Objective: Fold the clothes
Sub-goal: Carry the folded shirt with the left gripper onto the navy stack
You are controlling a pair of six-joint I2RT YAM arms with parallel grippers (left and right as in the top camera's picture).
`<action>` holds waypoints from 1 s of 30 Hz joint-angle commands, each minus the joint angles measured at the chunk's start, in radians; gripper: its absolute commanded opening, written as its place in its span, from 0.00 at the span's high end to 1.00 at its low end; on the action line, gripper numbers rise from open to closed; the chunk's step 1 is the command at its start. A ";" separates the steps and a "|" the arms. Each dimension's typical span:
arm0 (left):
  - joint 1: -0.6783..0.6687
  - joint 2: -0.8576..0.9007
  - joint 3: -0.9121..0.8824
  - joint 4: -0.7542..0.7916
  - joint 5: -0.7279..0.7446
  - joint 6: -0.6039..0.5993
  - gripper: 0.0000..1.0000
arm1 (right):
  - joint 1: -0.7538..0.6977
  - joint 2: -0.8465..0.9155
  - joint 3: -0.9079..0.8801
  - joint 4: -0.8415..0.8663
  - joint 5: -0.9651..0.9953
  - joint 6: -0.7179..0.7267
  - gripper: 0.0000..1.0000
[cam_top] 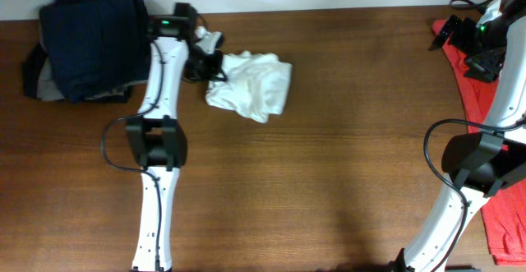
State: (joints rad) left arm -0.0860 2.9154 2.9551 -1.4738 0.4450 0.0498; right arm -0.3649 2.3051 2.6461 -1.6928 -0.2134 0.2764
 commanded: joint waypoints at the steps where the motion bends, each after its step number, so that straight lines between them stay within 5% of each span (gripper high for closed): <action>1: 0.105 0.031 0.150 0.007 -0.210 -0.027 1.00 | 0.004 -0.003 0.009 -0.005 0.009 -0.010 0.01; 15: 0.251 -0.278 0.185 0.189 -0.023 -0.177 0.99 | 0.004 -0.003 0.009 -0.006 0.009 -0.010 0.01; 20: 0.354 -0.277 0.145 0.227 -0.230 -0.176 0.99 | 0.004 -0.003 0.009 -0.006 0.009 -0.010 0.01; 25: 0.455 -0.277 0.008 0.363 -0.242 -0.177 0.99 | 0.004 -0.003 0.009 -0.005 0.009 -0.010 0.01; 28: 0.475 -0.277 -0.090 0.418 -0.416 -0.177 1.00 | 0.004 -0.003 0.009 -0.005 0.009 -0.010 0.01; 29: 0.475 -0.277 -0.119 0.427 -0.505 -0.177 0.98 | 0.004 -0.003 0.009 -0.005 0.009 -0.010 0.01; 30: 0.475 -0.277 -0.133 0.434 -0.541 -0.177 0.63 | 0.004 -0.003 0.009 -0.005 0.009 -0.010 0.01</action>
State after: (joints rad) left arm 0.3729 2.6743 2.8597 -1.0565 0.0872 -0.1249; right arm -0.3649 2.3051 2.6461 -1.6928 -0.2134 0.2760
